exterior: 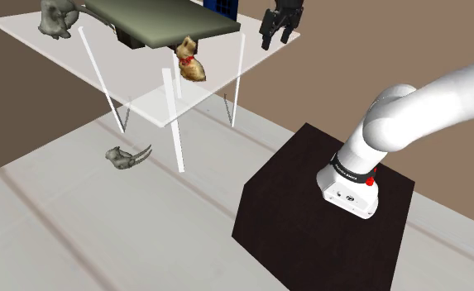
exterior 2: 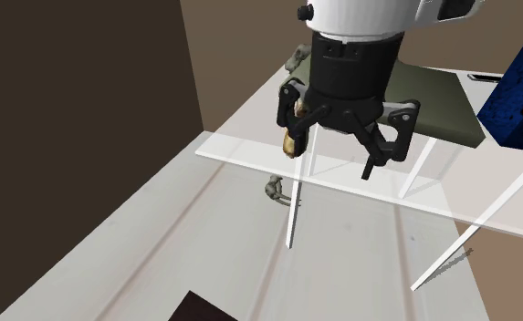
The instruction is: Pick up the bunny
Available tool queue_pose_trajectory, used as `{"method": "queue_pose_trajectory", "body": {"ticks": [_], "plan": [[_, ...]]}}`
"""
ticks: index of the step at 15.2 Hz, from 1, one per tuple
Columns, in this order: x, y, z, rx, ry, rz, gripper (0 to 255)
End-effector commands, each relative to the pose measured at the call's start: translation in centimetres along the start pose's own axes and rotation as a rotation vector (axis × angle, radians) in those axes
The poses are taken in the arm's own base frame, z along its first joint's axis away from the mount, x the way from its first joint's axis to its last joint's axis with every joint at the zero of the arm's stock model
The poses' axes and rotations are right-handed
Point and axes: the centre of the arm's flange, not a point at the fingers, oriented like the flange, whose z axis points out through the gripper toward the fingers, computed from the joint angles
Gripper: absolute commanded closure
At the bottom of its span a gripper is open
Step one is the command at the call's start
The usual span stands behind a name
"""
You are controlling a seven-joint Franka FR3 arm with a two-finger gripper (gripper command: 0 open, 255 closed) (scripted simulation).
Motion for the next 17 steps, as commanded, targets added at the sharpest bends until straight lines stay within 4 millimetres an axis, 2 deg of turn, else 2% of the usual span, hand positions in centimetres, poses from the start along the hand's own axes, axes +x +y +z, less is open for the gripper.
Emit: {"method": "queue_pose_trajectory", "body": {"ticks": [1, 17], "plan": [[1.5, -1.6, 1.3, -0.004, 0.023, -0.007, 0], [14.4, -13.8, 10.1, -0.046, 0.183, -0.065, 0]]}}
